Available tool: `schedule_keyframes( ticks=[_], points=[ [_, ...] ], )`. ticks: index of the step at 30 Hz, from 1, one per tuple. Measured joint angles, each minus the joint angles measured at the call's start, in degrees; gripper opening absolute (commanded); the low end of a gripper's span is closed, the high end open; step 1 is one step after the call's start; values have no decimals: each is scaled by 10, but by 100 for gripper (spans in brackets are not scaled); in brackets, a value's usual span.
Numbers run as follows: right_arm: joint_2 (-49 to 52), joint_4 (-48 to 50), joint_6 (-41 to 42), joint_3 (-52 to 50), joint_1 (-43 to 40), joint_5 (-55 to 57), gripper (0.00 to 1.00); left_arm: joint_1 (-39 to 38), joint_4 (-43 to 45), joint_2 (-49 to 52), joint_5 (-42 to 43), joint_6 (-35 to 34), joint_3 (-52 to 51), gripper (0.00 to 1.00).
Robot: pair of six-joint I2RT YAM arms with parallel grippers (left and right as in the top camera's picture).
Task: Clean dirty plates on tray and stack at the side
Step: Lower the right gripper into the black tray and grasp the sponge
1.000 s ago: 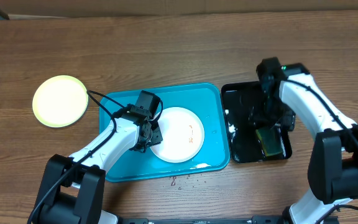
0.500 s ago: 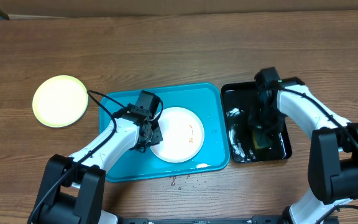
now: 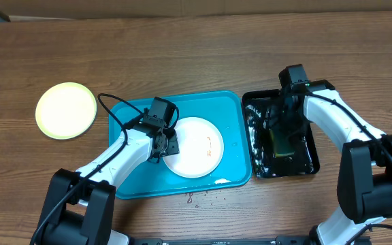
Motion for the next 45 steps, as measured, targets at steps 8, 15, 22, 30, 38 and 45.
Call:
schedule_keyframes(
  ticks=[8, 15, 22, 30, 38, 45],
  points=[
    [0, 32, -2, -28, 0, 6, 67, 0, 6, 0, -3, 14, -1, 17],
    [0, 32, -5, -30, 0, 4, 22, 0, 5, 0, -3, 16, -1, 4],
    [0, 52, -3, -42, 0, 0, 16, 10, -4, 0, -2, -12, -1, 4],
    [0, 19, -28, -26, 0, -31, 47, 16, -6, 0, -3, -17, -1, 4],
    [1, -96, -40, 30, 0, -8, 61, 16, -7, 0, -3, -17, 0, 4],
    [1, -81, -39, 26, 0, 2, 75, 16, -7, 0, -3, -17, 0, 4]
  ],
)
